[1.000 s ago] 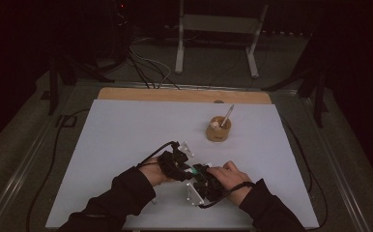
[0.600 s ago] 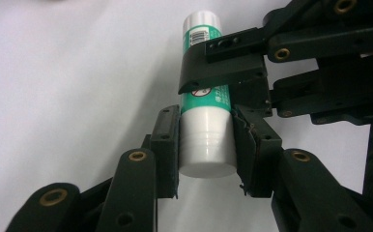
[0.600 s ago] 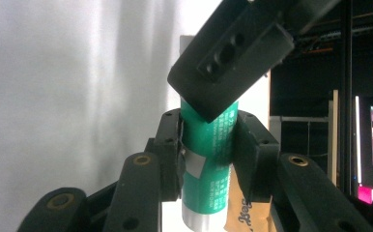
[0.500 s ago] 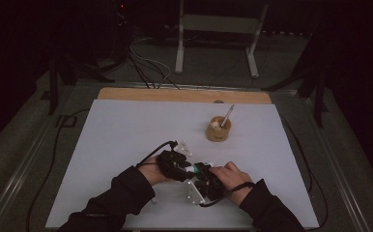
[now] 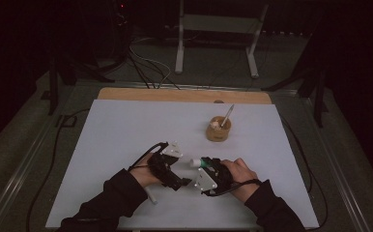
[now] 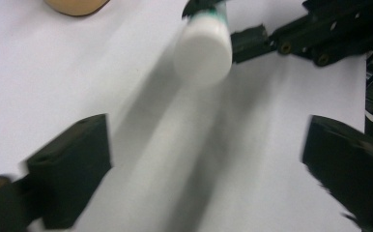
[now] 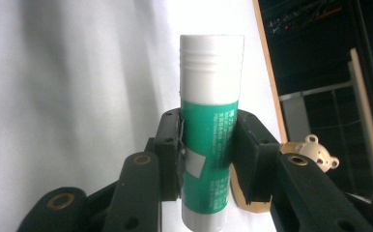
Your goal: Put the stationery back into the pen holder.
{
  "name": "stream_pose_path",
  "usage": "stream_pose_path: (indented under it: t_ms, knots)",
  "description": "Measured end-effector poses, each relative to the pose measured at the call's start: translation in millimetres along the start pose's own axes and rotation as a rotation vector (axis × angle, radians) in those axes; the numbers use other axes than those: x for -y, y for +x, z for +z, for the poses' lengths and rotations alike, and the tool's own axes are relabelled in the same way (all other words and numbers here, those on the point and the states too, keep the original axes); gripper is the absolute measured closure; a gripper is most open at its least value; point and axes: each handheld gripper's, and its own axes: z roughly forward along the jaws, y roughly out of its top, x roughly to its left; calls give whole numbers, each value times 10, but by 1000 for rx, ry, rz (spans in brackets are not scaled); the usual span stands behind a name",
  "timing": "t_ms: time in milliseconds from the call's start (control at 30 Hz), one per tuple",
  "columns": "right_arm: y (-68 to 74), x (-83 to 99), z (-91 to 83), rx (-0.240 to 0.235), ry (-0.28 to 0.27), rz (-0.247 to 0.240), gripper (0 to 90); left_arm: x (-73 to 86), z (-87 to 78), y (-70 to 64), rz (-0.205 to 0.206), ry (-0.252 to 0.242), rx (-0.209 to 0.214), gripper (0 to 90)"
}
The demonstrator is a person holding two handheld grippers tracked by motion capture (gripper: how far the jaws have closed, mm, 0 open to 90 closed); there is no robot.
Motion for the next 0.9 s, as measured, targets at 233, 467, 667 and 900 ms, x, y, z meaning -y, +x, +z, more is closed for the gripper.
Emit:
stream_pose_path:
  t_ms: [233, 467, 667, 900]
  knots:
    - [-181, 64, -57, -53, -26, 196, 658, 90, -72, 31, -23, -114, -26, 3]
    - [-415, 140, -111, -120, -71, 387, 658, 151, -164, 46, -39, -182, -34, 3]
    - [-532, 186, -141, -143, -106, 499, 658, 214, -195, 50, -36, -219, -15, 3]
    - [-629, 221, -163, -153, -142, 576, 658, 273, -234, 23, -30, -255, -6, 3]
